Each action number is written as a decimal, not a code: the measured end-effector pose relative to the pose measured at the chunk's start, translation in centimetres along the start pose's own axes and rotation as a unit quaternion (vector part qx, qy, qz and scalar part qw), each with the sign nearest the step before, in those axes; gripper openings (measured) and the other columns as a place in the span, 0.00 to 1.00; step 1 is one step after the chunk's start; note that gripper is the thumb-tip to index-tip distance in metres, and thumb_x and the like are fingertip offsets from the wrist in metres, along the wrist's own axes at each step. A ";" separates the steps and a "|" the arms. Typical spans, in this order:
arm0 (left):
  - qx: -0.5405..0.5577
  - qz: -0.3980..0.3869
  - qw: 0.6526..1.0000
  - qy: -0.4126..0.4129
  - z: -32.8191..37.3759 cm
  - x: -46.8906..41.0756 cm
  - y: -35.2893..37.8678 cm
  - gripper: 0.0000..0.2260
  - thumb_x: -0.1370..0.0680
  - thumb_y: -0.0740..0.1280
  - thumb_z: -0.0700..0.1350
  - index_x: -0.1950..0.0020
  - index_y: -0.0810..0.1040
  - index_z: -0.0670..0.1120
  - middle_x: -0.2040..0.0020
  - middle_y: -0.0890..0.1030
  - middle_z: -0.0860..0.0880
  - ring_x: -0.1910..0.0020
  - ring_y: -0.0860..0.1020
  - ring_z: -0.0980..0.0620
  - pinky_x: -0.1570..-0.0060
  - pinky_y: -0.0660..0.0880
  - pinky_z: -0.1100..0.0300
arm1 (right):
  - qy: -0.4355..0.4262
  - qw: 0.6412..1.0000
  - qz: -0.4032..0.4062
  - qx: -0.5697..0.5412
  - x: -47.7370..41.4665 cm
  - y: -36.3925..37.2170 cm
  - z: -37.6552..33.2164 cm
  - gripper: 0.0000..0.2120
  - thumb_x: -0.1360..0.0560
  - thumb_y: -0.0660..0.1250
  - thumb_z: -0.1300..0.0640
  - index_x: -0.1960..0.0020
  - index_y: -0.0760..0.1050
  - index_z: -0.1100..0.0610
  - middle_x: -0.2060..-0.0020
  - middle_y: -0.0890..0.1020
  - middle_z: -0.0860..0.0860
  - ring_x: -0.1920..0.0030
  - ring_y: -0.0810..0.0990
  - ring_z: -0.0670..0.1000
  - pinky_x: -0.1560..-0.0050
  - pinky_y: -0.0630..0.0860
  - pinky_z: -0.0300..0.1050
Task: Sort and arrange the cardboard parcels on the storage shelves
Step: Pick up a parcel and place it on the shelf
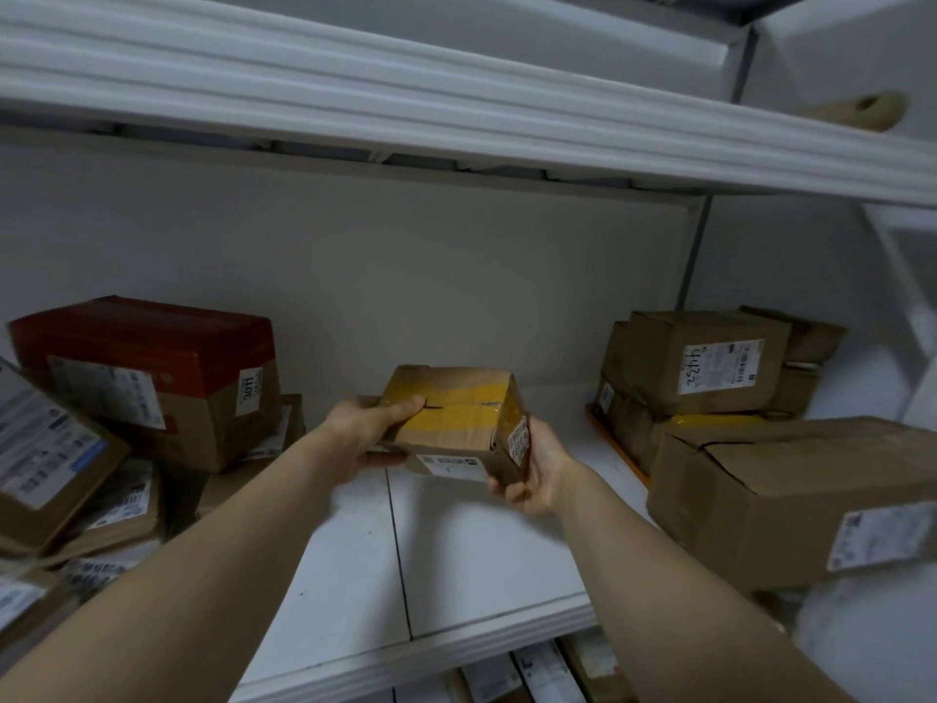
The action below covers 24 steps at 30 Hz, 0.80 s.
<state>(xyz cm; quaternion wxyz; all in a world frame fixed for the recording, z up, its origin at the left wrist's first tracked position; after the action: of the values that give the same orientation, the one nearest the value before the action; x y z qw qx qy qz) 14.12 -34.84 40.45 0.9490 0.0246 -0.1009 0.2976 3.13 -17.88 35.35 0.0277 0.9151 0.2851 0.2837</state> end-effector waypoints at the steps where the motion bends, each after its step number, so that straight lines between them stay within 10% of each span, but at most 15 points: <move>1: -0.003 0.001 1.000 0.000 0.1 0.1 0.0 0.15 0.29 0.75 0.48 0.51 0.74 0.42 0.50 0.79 0.42 0.49 0.79 0.42 0.54 0.80 0.49 | -0.003 1.000 0.004 -0.002 0.0 0.0 0.0 0.29 0.23 0.51 0.35 0.58 0.80 0.57 0.66 0.82 0.55 0.77 0.76 0.52 0.84 0.58 0.30; 18: -0.164 0.030 0.982 0.086 2.3 0.4 -0.9 0.27 0.32 0.74 0.58 0.41 0.68 0.47 0.46 0.76 0.48 0.47 0.77 0.47 0.51 0.79 0.52 | -0.020 1.000 0.016 -0.009 -1.6 1.7 -0.1 0.29 0.22 0.50 0.37 0.58 0.79 0.58 0.71 0.81 0.54 0.77 0.77 0.53 0.83 0.56 0.29; 24: -0.259 0.043 0.957 0.125 3.3 -0.3 -0.6 0.58 0.58 0.72 0.76 0.36 0.69 0.45 0.40 0.77 0.49 0.43 0.77 0.47 0.43 0.77 0.52 | -0.025 0.999 0.016 -0.018 -2.1 2.4 -0.4 0.30 0.22 0.48 0.36 0.58 0.78 0.58 0.71 0.79 0.55 0.78 0.76 0.53 0.83 0.56 0.29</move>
<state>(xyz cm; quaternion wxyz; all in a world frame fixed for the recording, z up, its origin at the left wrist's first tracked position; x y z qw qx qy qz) 13.62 -35.82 43.61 0.9142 -0.2634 -0.0562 0.3029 2.74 -21.10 35.11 0.0469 0.9257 0.2642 0.2665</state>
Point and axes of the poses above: each hand's wrist, its own x-axis away from the middle knuckle, its own y-axis out of the palm, z = x × y, the point moved 4 cm from there along -x, towards the middle knuckle
